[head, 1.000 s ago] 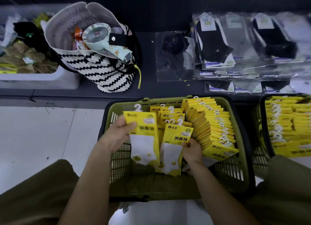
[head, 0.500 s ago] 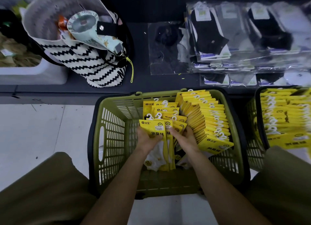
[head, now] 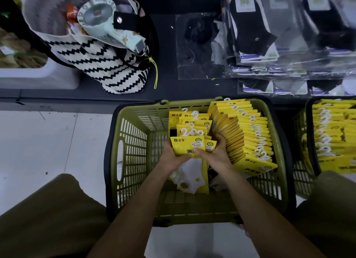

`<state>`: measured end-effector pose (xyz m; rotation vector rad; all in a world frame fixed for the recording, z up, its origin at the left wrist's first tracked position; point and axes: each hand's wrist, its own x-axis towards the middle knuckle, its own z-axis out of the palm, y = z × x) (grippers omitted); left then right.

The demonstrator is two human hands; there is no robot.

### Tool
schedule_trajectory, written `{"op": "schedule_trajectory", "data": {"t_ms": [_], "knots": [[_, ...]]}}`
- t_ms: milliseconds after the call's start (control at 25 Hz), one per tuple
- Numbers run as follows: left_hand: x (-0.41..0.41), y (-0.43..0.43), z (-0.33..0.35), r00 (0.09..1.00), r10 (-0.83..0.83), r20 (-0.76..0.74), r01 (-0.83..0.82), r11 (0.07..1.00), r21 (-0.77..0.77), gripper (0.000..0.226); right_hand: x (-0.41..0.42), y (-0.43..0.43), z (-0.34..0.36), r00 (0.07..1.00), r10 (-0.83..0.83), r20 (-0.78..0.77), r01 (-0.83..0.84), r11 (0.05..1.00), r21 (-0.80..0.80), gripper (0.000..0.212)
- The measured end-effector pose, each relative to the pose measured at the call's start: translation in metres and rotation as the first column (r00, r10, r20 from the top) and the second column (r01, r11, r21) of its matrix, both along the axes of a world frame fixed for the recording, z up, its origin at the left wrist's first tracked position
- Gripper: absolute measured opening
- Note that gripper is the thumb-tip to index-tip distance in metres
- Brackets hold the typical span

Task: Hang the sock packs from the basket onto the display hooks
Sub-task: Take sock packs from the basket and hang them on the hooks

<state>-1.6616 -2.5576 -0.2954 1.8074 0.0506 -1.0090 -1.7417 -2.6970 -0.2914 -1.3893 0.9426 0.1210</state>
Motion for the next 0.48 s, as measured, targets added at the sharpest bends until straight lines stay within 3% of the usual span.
{"op": "schedule_trajectory", "data": {"t_ms": [120,240,360,480], "knots": [[0.002,0.002,0.004,0.995,-0.093,-0.027,0.093,0.995,0.025,0.076,-0.004,0.002,-0.003,0.996,0.092,0.013,-0.092,0.996,0.007,0.07],[0.002,0.005,0.015,0.987,-0.162,-0.008,0.162,0.983,0.084,0.075,-0.009,0.011,0.001,0.998,0.05,0.025,-0.05,0.999,-0.003,0.079],[-0.005,0.018,0.03,0.996,-0.088,-0.007,0.087,0.996,-0.035,0.084,-0.017,0.024,0.006,0.989,0.127,0.073,-0.119,0.988,-0.097,0.087],[-0.014,0.031,0.037,0.989,-0.136,0.054,0.141,0.982,-0.125,0.096,-0.025,0.034,0.007,0.956,0.276,0.101,-0.266,0.958,-0.103,0.092]]}}
